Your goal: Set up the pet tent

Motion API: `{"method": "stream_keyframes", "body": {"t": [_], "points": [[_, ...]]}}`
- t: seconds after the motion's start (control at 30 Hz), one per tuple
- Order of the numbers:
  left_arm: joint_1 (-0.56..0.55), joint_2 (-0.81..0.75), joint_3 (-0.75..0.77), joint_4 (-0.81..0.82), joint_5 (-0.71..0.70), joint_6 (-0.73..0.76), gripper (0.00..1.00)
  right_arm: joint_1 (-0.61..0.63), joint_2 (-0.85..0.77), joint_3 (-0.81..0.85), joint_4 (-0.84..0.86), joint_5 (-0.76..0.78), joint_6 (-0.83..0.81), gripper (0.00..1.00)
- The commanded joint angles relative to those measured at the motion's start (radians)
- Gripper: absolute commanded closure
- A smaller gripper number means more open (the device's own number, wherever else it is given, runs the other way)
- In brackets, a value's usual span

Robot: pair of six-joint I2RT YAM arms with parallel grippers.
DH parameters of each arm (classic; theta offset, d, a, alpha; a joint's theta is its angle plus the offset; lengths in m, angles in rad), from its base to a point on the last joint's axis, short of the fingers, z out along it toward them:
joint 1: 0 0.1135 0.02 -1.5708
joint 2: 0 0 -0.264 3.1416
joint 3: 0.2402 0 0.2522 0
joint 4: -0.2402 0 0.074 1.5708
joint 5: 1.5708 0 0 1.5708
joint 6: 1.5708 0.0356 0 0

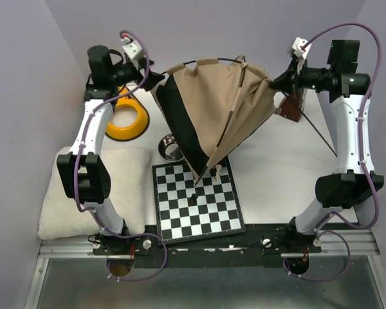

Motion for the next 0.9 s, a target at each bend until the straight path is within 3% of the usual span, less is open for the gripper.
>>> {"method": "stream_keyframes", "body": {"t": [0.0,0.07,0.2,0.33,0.47,0.53,0.7,0.87], "points": [[0.080,-0.063,0.178,-0.625,0.053,0.485,0.15,0.029,-0.047,-0.106,0.089,-0.051,-0.020,0.99],[0.099,-0.077,0.194,-0.745,0.031,0.609,0.11,0.043,-0.050,-0.126,0.123,-0.046,-0.014,0.99],[0.116,-0.080,0.256,-0.831,0.082,0.600,0.07,0.072,-0.030,-0.106,0.104,-0.054,-0.049,0.99],[0.013,-0.053,0.361,-0.787,0.052,0.575,0.06,0.116,-0.021,-0.090,0.081,-0.062,-0.084,1.00],[-0.094,0.096,0.664,-0.949,0.068,0.644,0.31,0.167,-0.024,-0.085,0.078,-0.034,-0.101,0.99],[-0.143,0.142,0.746,-0.959,0.074,0.637,0.42,0.187,-0.024,-0.080,0.084,-0.023,-0.090,0.99],[-0.220,0.113,0.688,-0.901,0.073,0.706,0.51,0.231,-0.017,-0.056,0.101,0.001,-0.051,0.99],[-0.228,0.089,0.688,-0.966,0.117,0.704,0.57,0.248,-0.003,-0.025,0.114,0.000,-0.020,0.99]]}}
